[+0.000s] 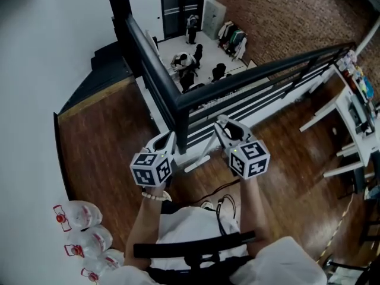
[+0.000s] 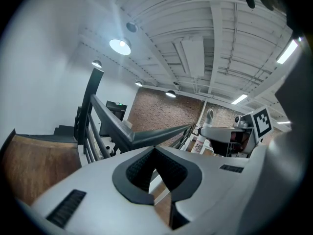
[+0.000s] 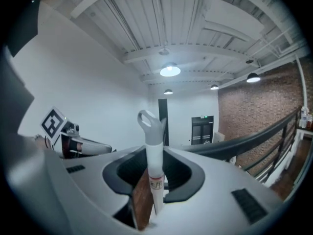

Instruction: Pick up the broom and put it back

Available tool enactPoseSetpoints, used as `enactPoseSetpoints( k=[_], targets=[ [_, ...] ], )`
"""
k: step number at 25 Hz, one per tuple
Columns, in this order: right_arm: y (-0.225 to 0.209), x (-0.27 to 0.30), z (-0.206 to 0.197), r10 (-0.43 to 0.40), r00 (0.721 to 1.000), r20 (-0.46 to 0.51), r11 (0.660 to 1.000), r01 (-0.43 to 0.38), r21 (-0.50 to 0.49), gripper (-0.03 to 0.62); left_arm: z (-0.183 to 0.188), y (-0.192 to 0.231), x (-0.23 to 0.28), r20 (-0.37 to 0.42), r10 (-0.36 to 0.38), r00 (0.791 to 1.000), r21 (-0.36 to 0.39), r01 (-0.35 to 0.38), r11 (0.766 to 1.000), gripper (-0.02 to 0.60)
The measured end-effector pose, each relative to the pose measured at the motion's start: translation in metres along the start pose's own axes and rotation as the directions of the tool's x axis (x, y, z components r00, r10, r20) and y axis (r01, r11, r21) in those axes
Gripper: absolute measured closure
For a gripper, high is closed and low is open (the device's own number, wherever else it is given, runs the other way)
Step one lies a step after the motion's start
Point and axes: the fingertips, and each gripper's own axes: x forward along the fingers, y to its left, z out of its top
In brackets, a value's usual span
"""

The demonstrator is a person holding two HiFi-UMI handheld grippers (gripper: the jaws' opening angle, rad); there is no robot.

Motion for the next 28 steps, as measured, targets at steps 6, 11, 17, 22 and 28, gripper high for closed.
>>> enactPoseSetpoints(
  k=[6, 11, 17, 22, 28],
  targets=[
    [-0.016, 0.033, -0.084, 0.0, 0.994, -0.107, 1.0, 0.002, 0.022, 0.467, -0.016, -0.005, 0.001, -0.009, -0.033, 0.999, -0.02, 0.033, 0.999, 0.584],
    [-0.035, 0.065, -0.142, 0.01, 0.983, -0.183, 0.999, -0.002, 0.044, 0.467, -0.037, -0.005, 0.004, -0.052, -0.032, 0.998, -0.031, 0.031, 0.999, 0.584],
    [-0.037, 0.108, -0.195, 0.049, 0.956, -0.291, 0.997, -0.029, 0.072, 0.465, -0.054, -0.002, 0.005, -0.1, -0.028, 0.995, -0.031, 0.025, 0.999, 0.584],
    [-0.035, 0.149, -0.193, 0.061, 0.951, -0.303, 0.996, -0.039, 0.076, 0.465, -0.052, 0.012, 0.001, -0.102, -0.006, 0.995, -0.027, 0.003, 1.0, 0.584],
    [-0.019, 0.197, -0.187, 0.076, 0.942, -0.327, 0.997, -0.06, 0.056, 0.464, -0.044, 0.029, -0.006, -0.091, 0.02, 0.996, -0.031, -0.023, 0.999, 0.584]
  ],
)
